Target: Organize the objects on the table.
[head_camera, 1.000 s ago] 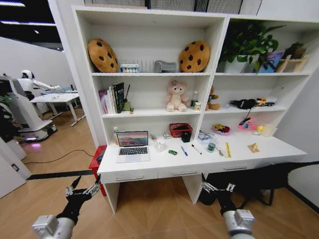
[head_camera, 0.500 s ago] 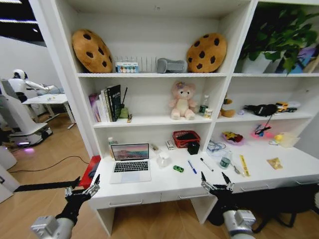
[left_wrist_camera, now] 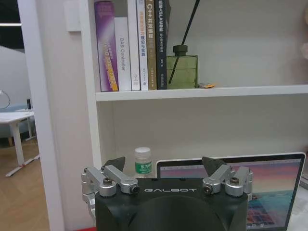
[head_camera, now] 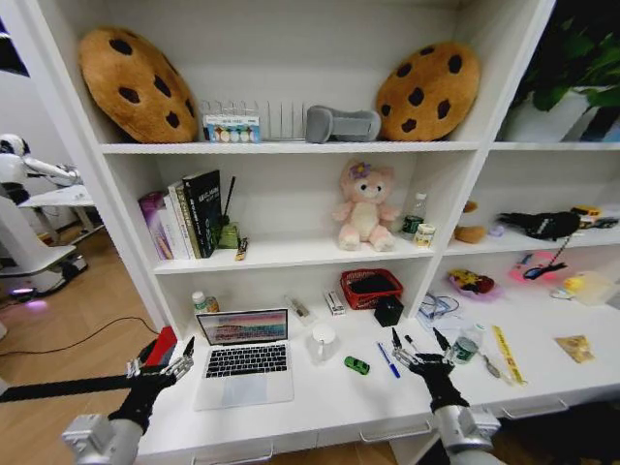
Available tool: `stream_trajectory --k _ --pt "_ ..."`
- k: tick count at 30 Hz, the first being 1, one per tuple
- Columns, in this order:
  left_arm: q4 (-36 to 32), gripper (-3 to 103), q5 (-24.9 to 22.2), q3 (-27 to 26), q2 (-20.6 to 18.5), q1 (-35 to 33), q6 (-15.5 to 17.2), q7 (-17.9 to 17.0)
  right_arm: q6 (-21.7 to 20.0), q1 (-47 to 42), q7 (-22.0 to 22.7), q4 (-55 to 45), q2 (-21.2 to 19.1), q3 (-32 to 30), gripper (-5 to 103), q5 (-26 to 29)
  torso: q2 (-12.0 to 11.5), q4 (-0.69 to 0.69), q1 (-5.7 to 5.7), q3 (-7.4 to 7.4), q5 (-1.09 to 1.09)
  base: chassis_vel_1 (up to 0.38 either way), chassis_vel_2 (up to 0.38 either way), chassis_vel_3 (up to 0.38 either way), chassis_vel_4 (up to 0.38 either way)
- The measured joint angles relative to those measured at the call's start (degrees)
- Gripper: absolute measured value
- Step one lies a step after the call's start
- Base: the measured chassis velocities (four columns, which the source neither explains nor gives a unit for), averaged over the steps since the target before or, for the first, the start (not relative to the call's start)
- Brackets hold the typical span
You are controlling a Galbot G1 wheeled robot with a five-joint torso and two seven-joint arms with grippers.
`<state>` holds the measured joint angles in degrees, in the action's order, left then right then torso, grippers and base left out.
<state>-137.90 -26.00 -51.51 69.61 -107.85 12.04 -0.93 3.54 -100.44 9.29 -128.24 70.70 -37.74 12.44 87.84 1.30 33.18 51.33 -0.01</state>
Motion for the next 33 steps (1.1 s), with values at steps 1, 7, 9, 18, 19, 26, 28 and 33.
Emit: stream_trajectory --k 1,7,9,18,19,26,28,33 --pt "0.0 92 0.0 0.0 0.0 0.0 0.0 0.0 0.0 0.0 0.0 0.0 0.0 0.0 100 0.0 0.0 0.00 0.00 0.00 0.00 0.053 -0.068 -0.069 0.047" --pt "5.1 68 -0.7 -1.9 -12.6 3.2 0.2 2.0 1.5 0.4 0.2 1.9 -0.7 -0.8 100 0.0 0.0 0.00 0.03 0.01 0.00 0.039 -0.024 -0.032 0.021" --pt "6.2 62 -0.8 -1.5 -14.7 3.6 0.0 2.5 1.7 0.4 0.2 2.1 -0.5 -0.8 100 0.0 0.0 0.01 0.06 0.02 0.00 0.000 0.000 0.000 0.000" --pt "16.7 29 -2.1 1.1 -29.3 11.6 -1.3 7.2 1.7 0.7 1.0 3.7 -1.1 -1.6 100 0.2 0.0 0.00 0.07 0.02 0.00 0.000 0.000 0.000 0.000" --pt "16.7 29 -2.1 1.1 -29.3 11.6 -1.3 7.2 1.7 0.7 1.0 3.7 -1.1 -1.6 100 0.2 0.0 0.00 0.07 0.02 0.00 0.000 0.000 0.000 0.000" --pt "23.8 3 -2.3 1.4 -38.2 16.5 -3.5 18.1 2.1 1.0 1.1 5.4 -1.0 -2.2 100 0.3 0.0 0.00 0.07 0.03 0.00 0.000 0.000 0.000 0.000" --pt "27.0 0 -2.2 5.1 -42.3 21.7 -4.0 22.8 2.6 1.3 1.1 6.4 -0.5 -2.6 100 0.4 0.0 0.00 0.07 0.02 0.00 0.000 0.000 0.000 0.000" --pt "28.6 0 -2.1 9.8 -44.3 26.2 -4.0 24.4 3.3 1.4 1.1 7.2 -0.1 -3.0 100 0.3 0.0 0.00 0.07 0.02 0.01 0.000 0.000 0.000 0.000"
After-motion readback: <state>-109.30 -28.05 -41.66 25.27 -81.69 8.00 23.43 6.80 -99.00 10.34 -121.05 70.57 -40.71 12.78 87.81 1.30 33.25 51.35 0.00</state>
